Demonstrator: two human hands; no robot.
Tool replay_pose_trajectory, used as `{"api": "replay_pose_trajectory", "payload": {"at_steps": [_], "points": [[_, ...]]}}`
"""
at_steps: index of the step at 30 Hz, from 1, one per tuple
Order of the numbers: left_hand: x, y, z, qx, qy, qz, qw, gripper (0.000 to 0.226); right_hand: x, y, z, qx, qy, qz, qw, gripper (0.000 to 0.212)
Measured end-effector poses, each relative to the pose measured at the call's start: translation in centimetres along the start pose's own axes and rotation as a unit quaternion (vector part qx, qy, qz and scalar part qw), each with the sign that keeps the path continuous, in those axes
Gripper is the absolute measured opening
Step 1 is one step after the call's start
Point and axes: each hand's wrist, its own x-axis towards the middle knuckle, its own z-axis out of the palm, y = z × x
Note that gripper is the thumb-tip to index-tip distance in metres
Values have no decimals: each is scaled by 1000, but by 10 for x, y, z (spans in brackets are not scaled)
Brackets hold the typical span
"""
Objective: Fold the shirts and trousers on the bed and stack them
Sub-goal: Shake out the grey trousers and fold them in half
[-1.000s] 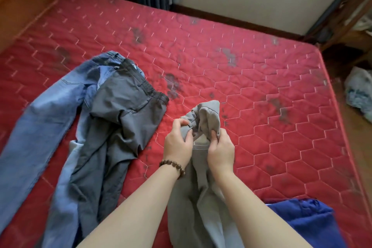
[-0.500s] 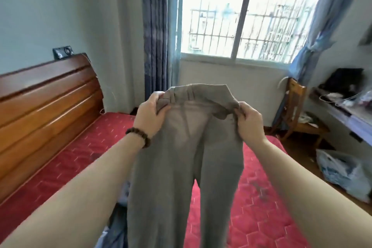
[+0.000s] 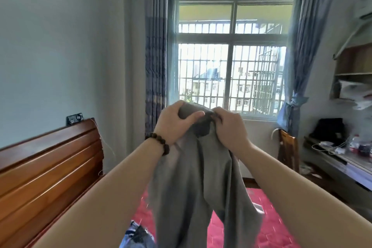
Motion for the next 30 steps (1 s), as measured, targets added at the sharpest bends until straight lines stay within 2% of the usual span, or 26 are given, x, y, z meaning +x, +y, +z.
{"api": "replay_pose_trajectory", "payload": {"at_steps": [3,6,8,11,14,17,19,23,25,27,30], "points": [[-2,8,14,37,9,-31,999,38,-13,-2,12,12,-5,14,1000,18],[-2,5,11,-18,-23,-39,999,15,-22,6,13,55,-47,9,997,13],[-3,-1,4,-45,-80,-25,995,12,-22,11,6,106,-122,15,987,4],[-3,-8,-3,-44,-192,-16,980,13,-15,9,-3,233,-191,74,951,19],[2,-10,-5,-35,-291,-14,956,14,-6,1,-3,270,-271,98,919,37],[10,-11,-14,-18,-370,-20,929,18,-7,-3,4,272,-358,119,885,34],[15,-14,-24,-14,-393,-24,919,21,-8,-1,9,323,-367,133,862,22],[22,-18,-41,19,-404,-22,914,25,-3,-4,21,377,-335,122,855,3],[25,-18,-46,26,-416,-23,909,28,1,-9,27,404,-365,125,829,14],[29,-19,-52,39,-423,-20,905,29,4,-15,32,418,-395,135,807,9],[32,-26,-62,53,-409,-29,911,28,12,-22,37,419,-376,138,815,13]]}}
